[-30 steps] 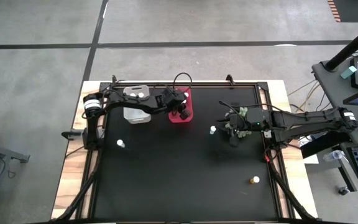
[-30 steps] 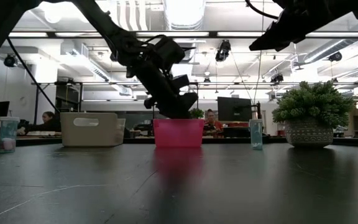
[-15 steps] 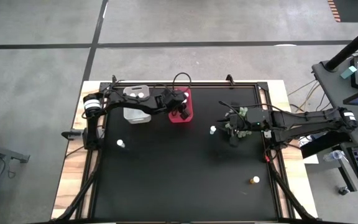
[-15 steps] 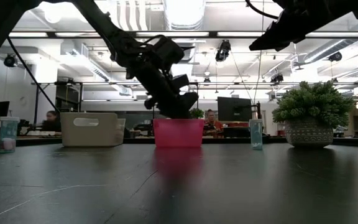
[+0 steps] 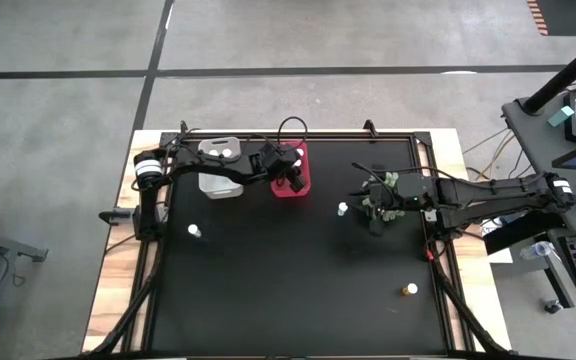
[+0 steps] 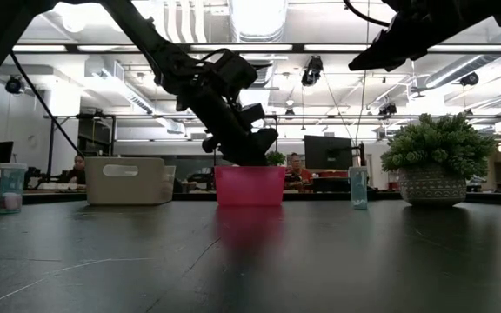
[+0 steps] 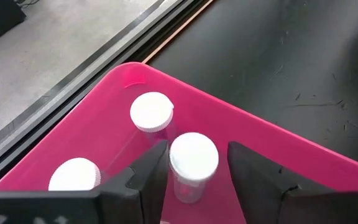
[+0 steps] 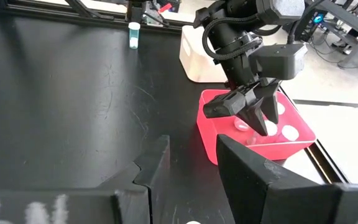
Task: Pick and place medicine bottles into bin by pill shape (circle, oval)
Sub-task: Put the blue capsule bottle into the pink bin, then put the blue tablet bottle into the white bin
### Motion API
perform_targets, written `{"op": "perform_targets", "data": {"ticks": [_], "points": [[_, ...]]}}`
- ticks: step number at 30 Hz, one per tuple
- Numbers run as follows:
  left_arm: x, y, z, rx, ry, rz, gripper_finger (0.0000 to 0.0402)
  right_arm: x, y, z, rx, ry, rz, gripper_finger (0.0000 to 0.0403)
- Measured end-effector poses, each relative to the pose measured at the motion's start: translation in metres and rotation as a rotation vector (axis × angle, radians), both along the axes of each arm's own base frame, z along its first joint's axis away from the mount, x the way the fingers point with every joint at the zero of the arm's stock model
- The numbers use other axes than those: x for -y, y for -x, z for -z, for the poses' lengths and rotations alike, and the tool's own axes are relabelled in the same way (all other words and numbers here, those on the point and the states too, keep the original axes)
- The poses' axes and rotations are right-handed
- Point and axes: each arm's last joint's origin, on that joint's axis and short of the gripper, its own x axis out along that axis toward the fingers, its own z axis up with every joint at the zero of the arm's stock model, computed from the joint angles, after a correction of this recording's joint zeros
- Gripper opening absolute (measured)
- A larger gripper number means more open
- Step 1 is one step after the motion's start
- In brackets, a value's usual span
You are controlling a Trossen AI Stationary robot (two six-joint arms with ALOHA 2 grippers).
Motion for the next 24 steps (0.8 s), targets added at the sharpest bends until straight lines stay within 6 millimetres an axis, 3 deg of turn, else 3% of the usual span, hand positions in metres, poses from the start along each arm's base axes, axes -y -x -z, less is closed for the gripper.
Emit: {"op": "perform_targets", "data": {"ticks": [7, 17, 24], "points": [[0.001, 0.002, -0.003, -0.010, 0.003, 0.000, 0.0158, 0.000, 0.000, 0.000, 0.000, 0.000, 0.000, 0.0123], [0.007, 0.013, -0.041, 0.030, -0.019, 0.012, 0.0157, 0.000, 0.000, 0.000, -0.001, 0.005, -0.003, 0.0123], [0.004, 0.012, -0.039, 0.024, -0.031, 0.016, 0.0113, 0.000, 0.000, 0.000, 0.000, 0.008, -0.004, 0.0123]]}}
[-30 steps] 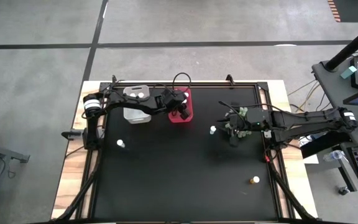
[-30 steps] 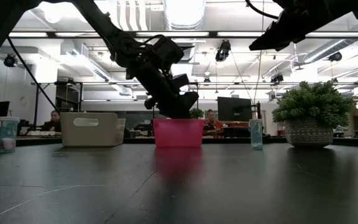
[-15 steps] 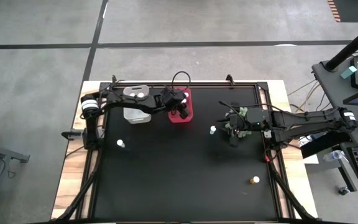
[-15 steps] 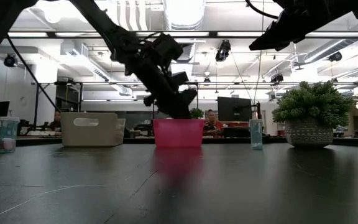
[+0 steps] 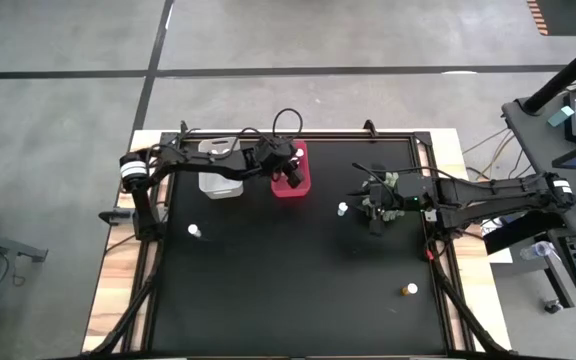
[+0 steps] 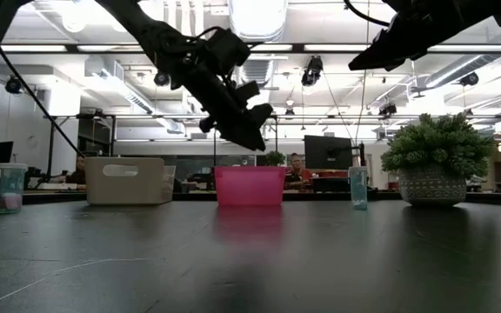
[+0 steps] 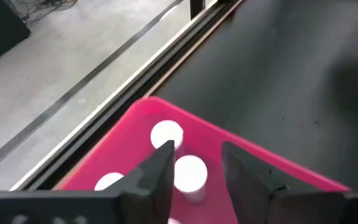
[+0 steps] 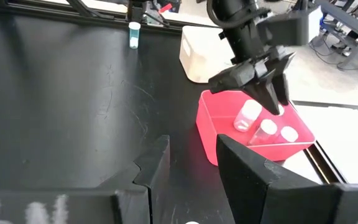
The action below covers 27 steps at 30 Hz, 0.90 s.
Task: Pick and place medicine bottles into bin by pill shape (circle, oval)
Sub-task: Put the blue tablet bottle into the white bin
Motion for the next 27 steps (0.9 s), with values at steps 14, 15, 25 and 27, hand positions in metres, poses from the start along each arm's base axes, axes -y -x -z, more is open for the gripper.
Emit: {"op": "perform_targets", "data": {"ticks": [14, 15, 25, 27], "points": [[0.083, 0.006, -0.065, 0.060, -0.212, 0.321, 0.0007, 0.000, 0.000, 0.000, 0.002, 0.004, -0.001, 0.0123], [0.091, 0.010, -0.073, 0.077, -0.227, 0.347, 0.0008, 0.000, 0.000, 0.000, 0.002, 0.000, 0.001, 0.0123], [0.160, 0.053, -0.119, 0.107, -0.280, 0.572, 0.0008, 0.000, -0.003, 0.003, -0.005, -0.081, 0.036, 0.0123], [0.170, 0.064, -0.122, 0.084, -0.271, 0.613, 0.0008, 0.000, -0.003, 0.004, -0.011, -0.114, 0.050, 0.0123]]}}
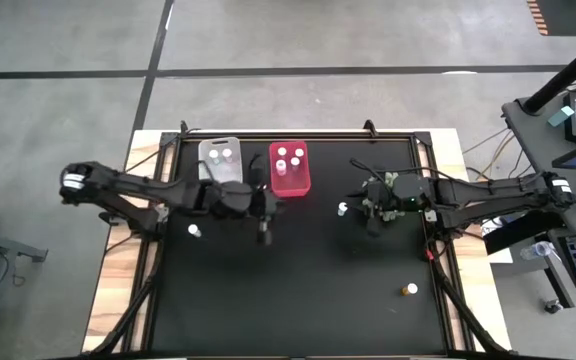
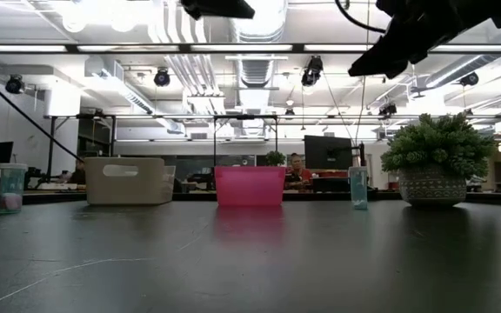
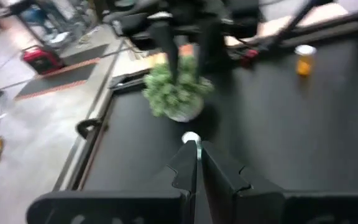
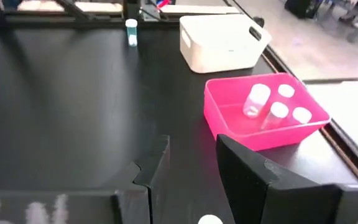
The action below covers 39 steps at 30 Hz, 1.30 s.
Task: Pick and place medicine bottles into bin by pill shape (circle, oval)
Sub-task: Put the blue tablet bottle into the white bin
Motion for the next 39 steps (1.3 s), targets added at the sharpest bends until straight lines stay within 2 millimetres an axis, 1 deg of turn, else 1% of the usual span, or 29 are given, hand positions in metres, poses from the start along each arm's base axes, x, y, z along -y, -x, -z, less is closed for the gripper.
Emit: {"op": "perform_targets", "data": {"ticks": [3, 7, 12, 15, 18, 24, 27, 31, 34, 39], "points": [[0.014, 0.012, 0.000, -0.005, -0.001, 0.053, 0.0008, 0.000, -0.001, 0.002, -0.011, -0.053, 0.024, 0.0127], [0.025, 0.031, 0.005, -0.007, 0.010, 0.099, 0.0008, 0.000, -0.005, 0.008, -0.038, -0.093, 0.045, 0.0153], [0.025, 0.052, 0.013, 0.000, 0.066, 0.089, 0.0008, 0.000, -0.013, 0.016, -0.072, -0.109, 0.057, 0.0197], [0.022, 0.063, 0.019, 0.006, 0.084, 0.080, 0.0008, 0.000, -0.018, 0.021, -0.146, -0.101, 0.058, 0.0215], [0.020, 0.070, 0.022, 0.011, 0.091, 0.072, 0.0008, 0.001, -0.026, 0.025, -0.244, -0.074, 0.051, 0.0225], [0.018, 0.077, 0.022, 0.043, 0.092, 0.059, 0.0008, 0.009, -0.040, 0.038, -0.480, -0.022, 0.049, 0.0227], [0.017, 0.079, 0.021, 0.050, 0.093, 0.059, 0.0008, 0.016, -0.044, 0.049, -0.576, -0.001, 0.043, 0.0225], [0.018, 0.078, 0.021, 0.048, 0.093, 0.059, 0.0008, 0.026, -0.049, 0.061, -0.628, -0.026, 0.016, 0.0223], [0.018, 0.077, 0.023, 0.040, 0.091, 0.059, 0.0008, 0.032, -0.052, 0.069, -0.662, -0.032, 0.028, 0.0223], [0.018, 0.076, 0.023, 0.039, 0.091, 0.058, 0.0008, 0.036, -0.058, 0.075, -0.660, -0.018, 0.022, 0.0218]]}}
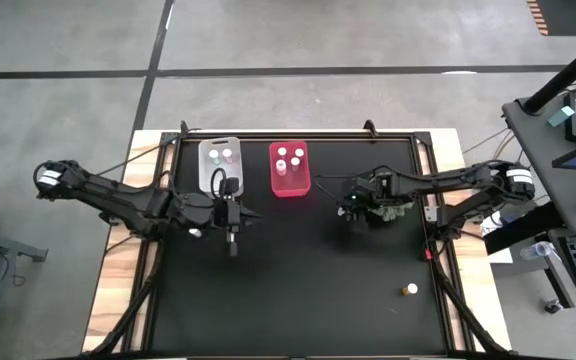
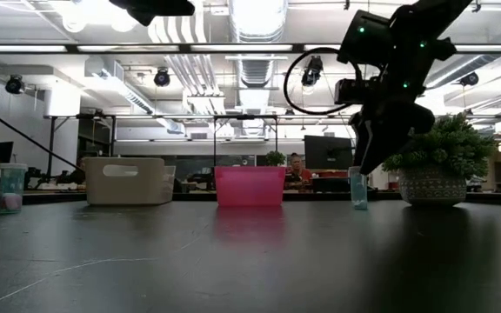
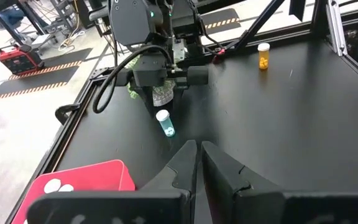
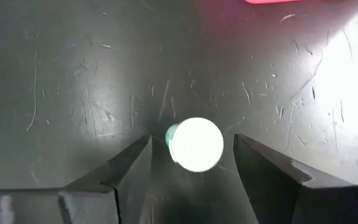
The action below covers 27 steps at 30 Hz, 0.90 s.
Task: Pick and place medicine bottles into bin by pill shape (circle, oval)
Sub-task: Put the blue tablet bottle into the white bin
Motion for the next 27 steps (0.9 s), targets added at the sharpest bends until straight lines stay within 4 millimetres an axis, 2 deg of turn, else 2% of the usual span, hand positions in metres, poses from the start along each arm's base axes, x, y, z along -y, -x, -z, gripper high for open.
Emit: {"op": "perform_targets", "data": {"ticks": [5, 16, 23, 27], "points": [[0.000, 0.000, 0.000, 0.000, 0.000, 0.000, 0.0008, 0.000, -0.002, 0.001, 0.012, 0.001, -0.002, 0.0195], [0.000, 0.000, 0.000, 0.000, 0.000, 0.000, 0.0008, 0.000, -0.001, 0.000, 0.019, -0.013, 0.027, 0.0113], [0.000, 0.000, 0.000, 0.000, 0.001, 0.000, 0.0008, 0.000, -0.001, 0.000, 0.019, -0.013, 0.030, 0.0117], [0.000, -0.002, 0.001, 0.006, 0.051, -0.019, 0.0008, 0.000, -0.002, -0.011, 0.047, -0.010, 0.032, 0.0123]]}}
